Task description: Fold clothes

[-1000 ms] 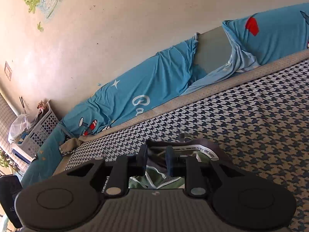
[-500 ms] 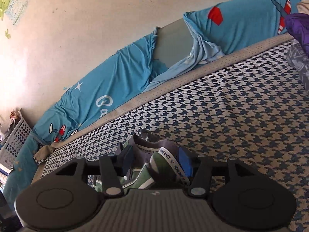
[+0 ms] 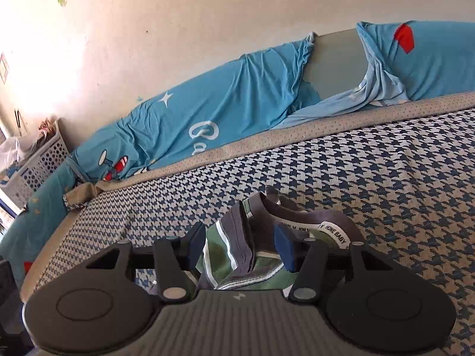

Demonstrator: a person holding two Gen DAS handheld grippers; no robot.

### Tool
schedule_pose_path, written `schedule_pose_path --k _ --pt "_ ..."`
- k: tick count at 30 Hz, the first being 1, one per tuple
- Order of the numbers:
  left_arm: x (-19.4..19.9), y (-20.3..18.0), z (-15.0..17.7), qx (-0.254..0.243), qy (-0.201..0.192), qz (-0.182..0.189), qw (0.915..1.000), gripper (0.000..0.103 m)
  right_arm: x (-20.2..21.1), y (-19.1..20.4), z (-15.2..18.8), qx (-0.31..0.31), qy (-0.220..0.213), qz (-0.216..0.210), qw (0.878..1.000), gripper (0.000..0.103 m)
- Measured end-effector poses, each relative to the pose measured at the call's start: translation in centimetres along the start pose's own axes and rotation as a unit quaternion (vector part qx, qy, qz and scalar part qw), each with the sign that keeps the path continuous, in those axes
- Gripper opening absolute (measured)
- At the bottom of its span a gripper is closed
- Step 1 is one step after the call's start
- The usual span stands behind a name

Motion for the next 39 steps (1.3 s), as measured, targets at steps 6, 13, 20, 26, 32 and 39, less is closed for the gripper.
schedule_pose_path --k 6,13,20,26,32,39 --pt "0.1 0.6 -0.1 0.006 0.002 0.0 1.0 0.092 -2.5 1.6 1.1 0.064 0.011 0.03 0.997 0.052" --pt "0.5 1.4 -0.5 0.018 0.001 -0.004 0.9998 0.092 -4.5 3.0 2.2 0.136 0.018 0.067 0.988 0.01" --pt "2.2 3.7 -2.1 0.051 -0.036 -0.028 0.9977 0.096 -2.3 4.2 1.3 0.123 0.003 0.032 0.992 0.005" --pt "1.9 4.8 -2.0 0.05 -0.038 -0.061 0.9962 0.096 3.5 4.0 0.2 0.094 -0.046 0.011 0.994 0.005" --pt "1.0 4.3 -0.8 0.035 -0.022 -0.067 0.9969 0.096 9.0 3.1 0.6 0.056 -0.087 0.007 0.995 0.004" --pt "1.7 1.4 0.7 0.008 -0.027 -0.029 0.9992 0.098 11.2 0.8 4.5 0.031 -0.057 0.058 0.996 0.005"
Point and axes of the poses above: each gripper's, at about its wrist camera, not at the fingertips, and x roughly against the way its jaws point, y to its left, z to its underside, the point moved 10 cm from there along -x, roughly the way its jaws point, and after that the axes turned 4 degrees about y, right-handed, at the moved point
